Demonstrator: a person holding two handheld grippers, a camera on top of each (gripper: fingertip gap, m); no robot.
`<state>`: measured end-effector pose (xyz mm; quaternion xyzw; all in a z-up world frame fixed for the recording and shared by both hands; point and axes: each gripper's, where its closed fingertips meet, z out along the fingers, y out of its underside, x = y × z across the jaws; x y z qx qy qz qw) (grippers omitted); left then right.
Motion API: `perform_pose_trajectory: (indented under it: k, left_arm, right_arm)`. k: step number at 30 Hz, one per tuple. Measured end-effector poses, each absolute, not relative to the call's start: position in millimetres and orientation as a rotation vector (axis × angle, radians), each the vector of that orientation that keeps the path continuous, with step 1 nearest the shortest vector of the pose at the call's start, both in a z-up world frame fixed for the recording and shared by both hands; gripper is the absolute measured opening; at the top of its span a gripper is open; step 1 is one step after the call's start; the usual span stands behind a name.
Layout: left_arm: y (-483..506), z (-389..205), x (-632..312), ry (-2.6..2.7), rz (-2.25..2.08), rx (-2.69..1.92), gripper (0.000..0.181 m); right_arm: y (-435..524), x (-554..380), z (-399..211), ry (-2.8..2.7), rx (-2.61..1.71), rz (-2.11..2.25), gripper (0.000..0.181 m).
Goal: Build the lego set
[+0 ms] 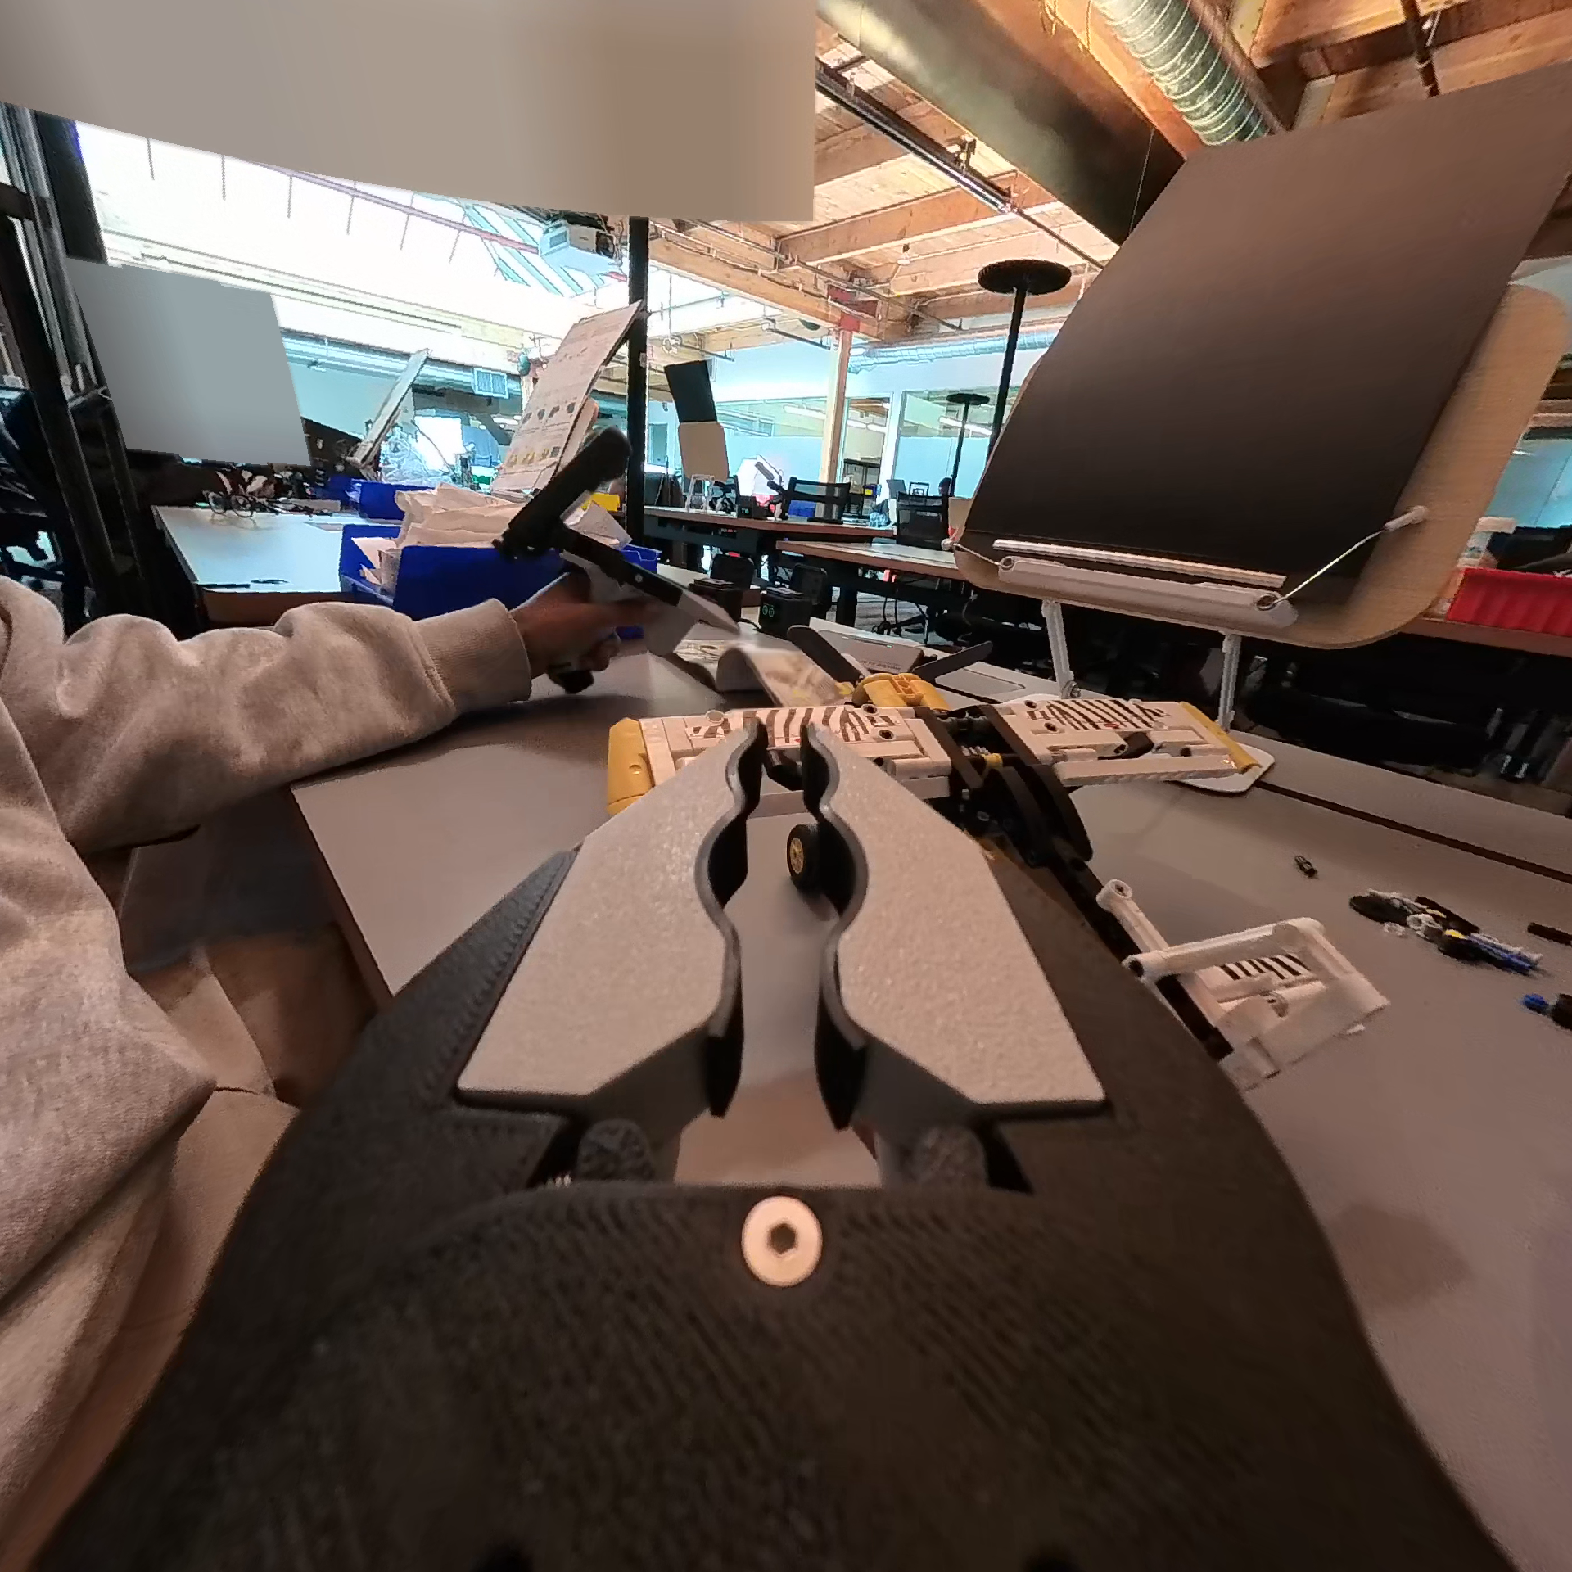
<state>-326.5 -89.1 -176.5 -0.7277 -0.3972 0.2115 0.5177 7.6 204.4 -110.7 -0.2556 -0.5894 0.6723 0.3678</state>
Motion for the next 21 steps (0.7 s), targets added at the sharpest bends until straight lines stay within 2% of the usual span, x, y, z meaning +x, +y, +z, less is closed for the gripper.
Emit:
perform_pose_trajectory:
  k: [3,5,9,15,18,21]
  left_arm:
    - [-56.3,-156.8,-312.2,-0.766,0.608,-1.753,0.047]
    - [-27.1,-163.3,-300.4,-0.684,0.52,-1.827,0.079]
    - [-16.4,-216.3,-313.2,-0.783,0.409,-2.125,0.146]
    - [-38.9,-241.1,-349.5,-0.99,0.453,-2.182,0.144]
    - [-44.4,-244.7,-356.9,-1.006,0.493,-2.215,0.135]
    - [-53.1,-240.8,-360.5,-1.03,0.506,-2.228,0.094]
  right_arm:
    - [205.2,7.6,-110.3,-1.51,-0.661,1.733,0.006]
    - [205.0,7.4,-110.7,-1.514,-0.662,1.732,0.007]
    - [204.7,7.4,-110.8,-1.516,-0.66,1.729,0.007]
    - [205.1,6.4,-111.1,-1.521,-0.67,1.739,0.007]
    - [205.1,5.8,-111.5,-1.523,-0.674,1.737,0.007]
    - [205.0,5.1,-111.8,-1.525,-0.678,1.735,0.007]
